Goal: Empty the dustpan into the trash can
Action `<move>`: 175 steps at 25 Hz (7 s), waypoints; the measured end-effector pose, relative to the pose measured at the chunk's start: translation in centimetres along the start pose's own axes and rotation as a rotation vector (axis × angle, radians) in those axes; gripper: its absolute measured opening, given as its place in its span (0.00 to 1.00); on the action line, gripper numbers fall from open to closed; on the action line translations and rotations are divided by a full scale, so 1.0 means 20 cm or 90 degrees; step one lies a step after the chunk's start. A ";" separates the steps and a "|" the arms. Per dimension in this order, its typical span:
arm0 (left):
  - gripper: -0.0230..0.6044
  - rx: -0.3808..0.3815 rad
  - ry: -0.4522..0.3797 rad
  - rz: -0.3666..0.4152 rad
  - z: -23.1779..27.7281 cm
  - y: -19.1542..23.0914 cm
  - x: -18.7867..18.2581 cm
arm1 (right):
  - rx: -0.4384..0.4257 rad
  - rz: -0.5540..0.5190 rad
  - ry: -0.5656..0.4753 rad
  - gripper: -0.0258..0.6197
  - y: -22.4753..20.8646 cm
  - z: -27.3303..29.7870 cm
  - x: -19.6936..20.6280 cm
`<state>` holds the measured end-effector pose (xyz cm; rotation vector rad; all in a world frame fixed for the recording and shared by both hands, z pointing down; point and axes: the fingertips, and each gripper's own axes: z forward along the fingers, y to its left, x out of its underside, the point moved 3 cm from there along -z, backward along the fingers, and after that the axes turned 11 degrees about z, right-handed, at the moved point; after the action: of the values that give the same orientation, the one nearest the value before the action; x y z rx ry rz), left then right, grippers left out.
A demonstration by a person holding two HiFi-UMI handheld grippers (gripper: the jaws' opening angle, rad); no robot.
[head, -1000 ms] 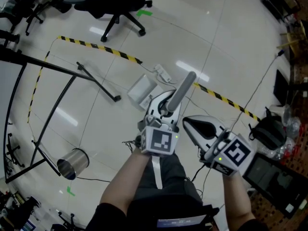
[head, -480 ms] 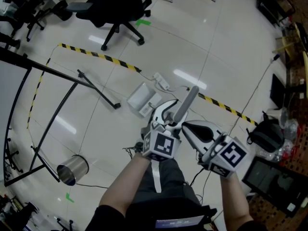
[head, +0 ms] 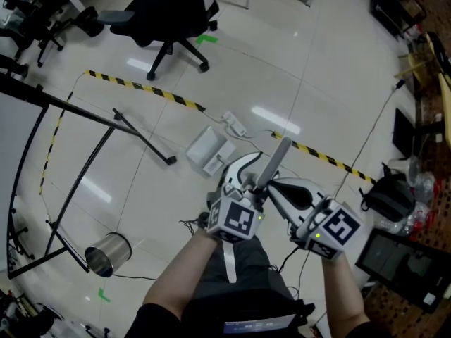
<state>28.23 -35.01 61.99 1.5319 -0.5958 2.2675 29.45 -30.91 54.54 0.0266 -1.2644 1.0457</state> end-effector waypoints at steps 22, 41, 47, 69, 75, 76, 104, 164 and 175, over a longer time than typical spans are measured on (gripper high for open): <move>0.48 0.057 -0.054 0.054 -0.35 -0.02 -0.40 | 0.078 -0.035 -0.054 0.06 0.23 -0.24 -0.24; 0.46 0.004 -0.216 0.165 -0.86 0.18 -1.17 | 0.072 -0.215 -0.143 0.06 0.70 -0.44 -0.69; 0.44 -0.019 -0.220 0.196 -1.12 0.26 -1.23 | 0.037 -0.255 -0.155 0.06 0.88 -0.35 -0.74; 0.04 -0.101 -0.186 0.122 -1.37 0.33 -1.26 | -0.023 -0.350 -0.149 0.06 1.11 -0.33 -0.82; 0.04 -0.155 -0.151 0.123 -1.38 0.31 -1.28 | -0.070 -0.353 -0.131 0.06 1.07 -0.32 -0.83; 0.04 -0.166 -0.145 0.119 -1.39 0.30 -1.27 | -0.080 -0.358 -0.124 0.06 1.06 -0.31 -0.83; 0.04 -0.410 -0.001 0.028 -1.87 0.13 -1.05 | -0.353 -0.376 -0.055 0.06 1.39 -0.09 -0.61; 0.04 -0.783 0.068 -0.131 -3.99 -0.45 -0.28 | -0.689 -0.465 0.150 0.06 3.24 0.52 0.47; 0.04 -0.763 0.067 -0.108 -4.22 -0.48 -0.26 | -0.663 -0.459 0.085 0.06 3.51 0.53 0.52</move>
<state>-31.61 16.65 30.68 0.7787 -1.3697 1.3203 -24.84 9.47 30.88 -0.3522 -1.3861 -0.2806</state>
